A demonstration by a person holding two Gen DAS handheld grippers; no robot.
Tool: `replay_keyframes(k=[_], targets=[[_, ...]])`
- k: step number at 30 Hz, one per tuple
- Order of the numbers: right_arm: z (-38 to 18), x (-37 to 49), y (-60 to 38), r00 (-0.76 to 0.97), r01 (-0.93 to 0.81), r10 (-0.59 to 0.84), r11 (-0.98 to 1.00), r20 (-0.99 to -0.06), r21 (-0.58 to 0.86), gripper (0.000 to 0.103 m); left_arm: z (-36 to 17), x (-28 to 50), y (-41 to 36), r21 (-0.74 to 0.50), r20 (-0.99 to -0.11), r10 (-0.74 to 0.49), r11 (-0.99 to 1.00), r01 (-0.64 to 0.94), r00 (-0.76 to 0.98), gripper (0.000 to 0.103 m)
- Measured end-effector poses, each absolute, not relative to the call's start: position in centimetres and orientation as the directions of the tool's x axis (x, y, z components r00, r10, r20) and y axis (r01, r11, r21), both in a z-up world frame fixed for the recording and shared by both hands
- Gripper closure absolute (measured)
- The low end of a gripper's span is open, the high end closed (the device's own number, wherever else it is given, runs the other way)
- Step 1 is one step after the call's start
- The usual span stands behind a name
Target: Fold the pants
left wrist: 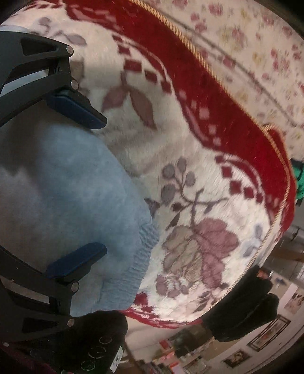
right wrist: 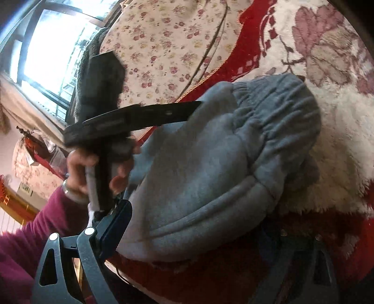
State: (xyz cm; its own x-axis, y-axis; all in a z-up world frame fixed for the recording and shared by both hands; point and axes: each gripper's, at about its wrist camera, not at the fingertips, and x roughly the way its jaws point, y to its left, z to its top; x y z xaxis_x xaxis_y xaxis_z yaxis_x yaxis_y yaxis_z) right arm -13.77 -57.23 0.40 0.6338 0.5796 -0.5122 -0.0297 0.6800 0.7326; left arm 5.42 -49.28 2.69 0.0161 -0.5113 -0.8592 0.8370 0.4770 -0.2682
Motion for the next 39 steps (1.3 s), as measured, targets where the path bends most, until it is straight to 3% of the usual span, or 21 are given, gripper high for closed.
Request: replay_keyframes(k=[2,4,5,6,11,13,25,32,39], targets=[[0.3,-13.4,-57.3,0.631,-0.032,0.587,0.673,-0.507,0.739,0.008,2.2,6.1,-49.8,-0.321,-0.854,-0.518,0.460,0.828,-0.043,0.005],[0.2,-13.0,-57.4,0.638,-0.025,0.574,0.682,-0.514,0.731,0.017,1.7,7.0,-49.9,-0.381,-0.839,-0.536,0.455,0.805,-0.095,0.005],[0.1,-12.7,-57.5,0.641,-0.014,0.564,0.687,-0.521,0.726,0.035,1.4,7.2,-50.0,-0.395,-0.837,-0.537,0.456,0.798,-0.108,0.009],[-0.2,-12.5,-57.7,0.639,-0.005,0.570,0.675,-0.517,0.738,0.038,1.3,7.3,-50.1,-0.396,-0.839,-0.533,0.456,0.797,-0.111,0.013],[0.6,-12.2,-57.4,0.651,-0.028,0.570,0.678,-0.501,0.735,0.051,2.6,7.0,-49.6,-0.414,-0.812,-0.573,0.439,0.798,-0.106,0.073],[1.4,-12.1,-57.1,0.654,-0.050,0.564,0.698,-0.505,0.715,0.055,3.4,6.6,-49.3,-0.412,-0.806,-0.584,0.437,0.800,-0.096,0.078],[9.5,-12.0,-53.9,0.693,-0.252,0.576,0.757,-0.433,0.603,0.062,14.3,5.8,-41.9,-0.395,-0.689,-0.722,0.443,0.805,0.060,0.081],[15.3,-12.1,-48.0,0.678,-0.421,0.616,0.773,-0.402,0.475,0.066,20.4,4.1,-32.6,-0.375,-0.597,-0.774,0.503,0.778,0.212,0.081],[18.0,-11.5,-39.3,0.601,-0.569,0.673,0.739,-0.432,0.360,0.067,21.2,2.6,-20.3,-0.393,-0.533,-0.758,0.614,0.684,0.375,0.083]])
